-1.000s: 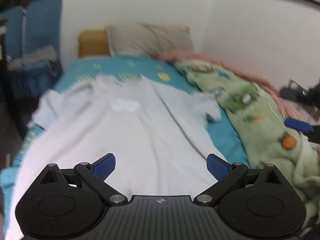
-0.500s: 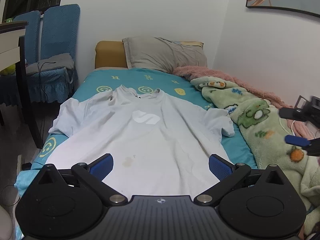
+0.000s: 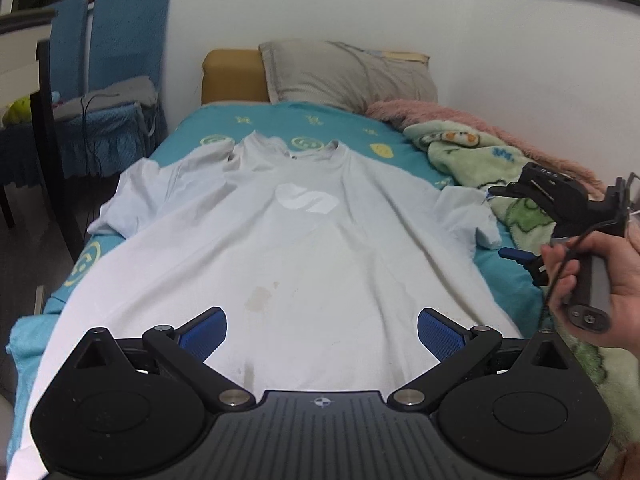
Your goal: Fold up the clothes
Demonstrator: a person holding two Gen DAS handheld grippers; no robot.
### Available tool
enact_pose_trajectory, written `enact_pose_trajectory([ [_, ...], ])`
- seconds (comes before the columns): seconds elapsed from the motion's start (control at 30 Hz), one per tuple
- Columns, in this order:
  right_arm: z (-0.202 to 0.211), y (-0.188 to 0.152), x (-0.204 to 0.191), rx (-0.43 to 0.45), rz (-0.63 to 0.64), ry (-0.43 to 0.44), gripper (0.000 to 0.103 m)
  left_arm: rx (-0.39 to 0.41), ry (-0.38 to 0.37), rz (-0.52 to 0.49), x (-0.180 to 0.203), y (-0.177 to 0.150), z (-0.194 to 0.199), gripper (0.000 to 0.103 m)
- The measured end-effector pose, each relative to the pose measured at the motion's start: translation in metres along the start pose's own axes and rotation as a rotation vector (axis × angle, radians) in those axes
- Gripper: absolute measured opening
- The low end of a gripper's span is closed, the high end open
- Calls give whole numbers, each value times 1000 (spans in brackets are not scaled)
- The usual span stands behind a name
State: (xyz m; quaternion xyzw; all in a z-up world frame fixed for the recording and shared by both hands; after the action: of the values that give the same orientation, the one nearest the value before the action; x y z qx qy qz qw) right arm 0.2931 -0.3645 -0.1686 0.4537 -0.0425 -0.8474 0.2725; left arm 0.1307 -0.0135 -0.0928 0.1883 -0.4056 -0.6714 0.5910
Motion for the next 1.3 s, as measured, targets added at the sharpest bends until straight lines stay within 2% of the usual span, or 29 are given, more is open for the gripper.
enact_pose_trajectory([
  [0.2, -62, 14, 19, 40, 15, -89, 87, -27, 14, 70, -23, 3, -30, 103],
  [0.27, -68, 20, 23, 66, 13, -52, 86, -37, 17, 100, -31, 3, -38, 103],
  [0.5, -85, 21, 13, 127, 15, -13, 86, -67, 19, 189, -50, 1, -51, 103],
  [0.77, -101, 28, 10, 194, -6, 50, 86, -62, 26, 212, -54, 2, -50, 103],
  [0.87, -106, 31, 4, 259, 20, 42, 86, -68, 33, 208, -54, 2, -55, 103],
  [1.0, -121, 39, -8, 315, 130, 46, 86, -74, 31, 210, -54, 0, -60, 103],
  [1.17, -136, 55, -19, 361, 201, -48, 85, -88, 27, 229, -56, -2, -69, 103],
  [1.2, -138, 58, -21, 361, 211, -63, 81, -88, 28, 227, -56, -2, -70, 103],
  [1.23, -140, 61, -21, 358, 211, -74, 72, -89, 30, 226, -55, -1, -71, 103],
  [1.3, -145, 67, -20, 342, 204, -100, 46, -88, 30, 228, -56, -1, -70, 103],
])
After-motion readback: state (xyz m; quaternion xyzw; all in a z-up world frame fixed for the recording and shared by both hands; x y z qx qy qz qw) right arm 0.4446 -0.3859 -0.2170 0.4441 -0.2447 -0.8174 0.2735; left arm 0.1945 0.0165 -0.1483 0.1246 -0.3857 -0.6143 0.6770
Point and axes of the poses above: each gripper's, at about its wrist camera, not at the fingertips, and z roughly against the way its jaws point, x to its right, y to its top, the point moved 1 cm from there along -z, roughly the way its jaws point, and after that the axes turned 8 degrees about -y, right-handed, at the moved point
